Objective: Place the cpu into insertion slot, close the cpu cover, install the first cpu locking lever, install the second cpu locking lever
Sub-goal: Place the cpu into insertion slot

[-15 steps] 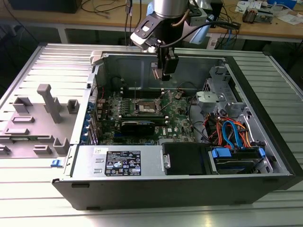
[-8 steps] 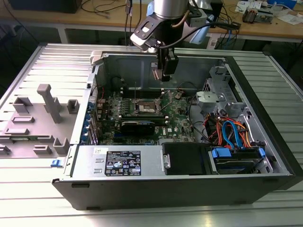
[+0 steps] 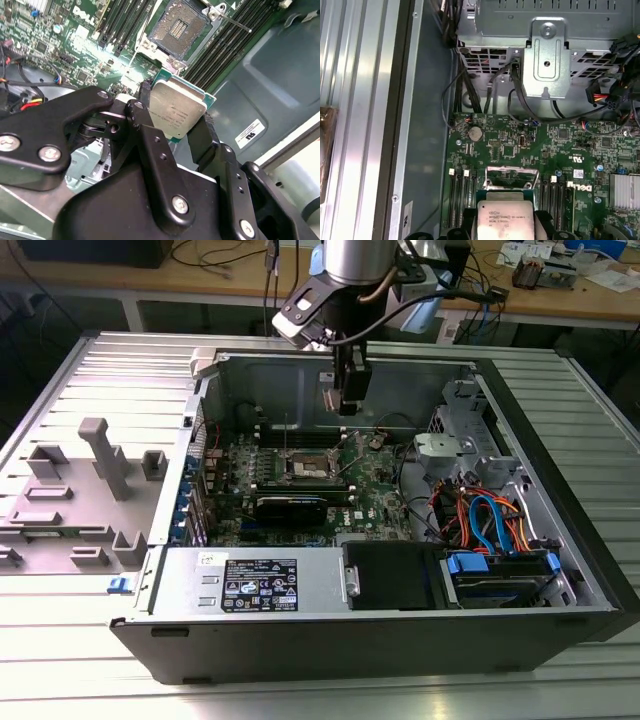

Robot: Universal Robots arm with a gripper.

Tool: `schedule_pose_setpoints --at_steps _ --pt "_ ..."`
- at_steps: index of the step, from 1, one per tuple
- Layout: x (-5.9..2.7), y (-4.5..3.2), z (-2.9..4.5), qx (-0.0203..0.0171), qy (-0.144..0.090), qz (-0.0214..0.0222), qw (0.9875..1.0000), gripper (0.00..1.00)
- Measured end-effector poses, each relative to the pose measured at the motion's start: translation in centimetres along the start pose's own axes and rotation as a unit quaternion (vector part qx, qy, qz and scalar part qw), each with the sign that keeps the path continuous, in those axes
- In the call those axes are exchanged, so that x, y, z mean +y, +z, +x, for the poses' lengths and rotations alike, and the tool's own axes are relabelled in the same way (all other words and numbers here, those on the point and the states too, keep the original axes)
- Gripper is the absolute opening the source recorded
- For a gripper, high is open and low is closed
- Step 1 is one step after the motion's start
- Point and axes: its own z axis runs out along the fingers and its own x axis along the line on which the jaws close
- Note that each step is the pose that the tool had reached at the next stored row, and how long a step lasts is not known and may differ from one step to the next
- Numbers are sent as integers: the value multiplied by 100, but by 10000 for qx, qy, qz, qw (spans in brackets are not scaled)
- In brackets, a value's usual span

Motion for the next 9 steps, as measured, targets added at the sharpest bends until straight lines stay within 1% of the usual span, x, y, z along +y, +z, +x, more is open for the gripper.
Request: schedule_pose_setpoints --at_steps 9 --pt "0 1 0 1 5 -1 10000 54"
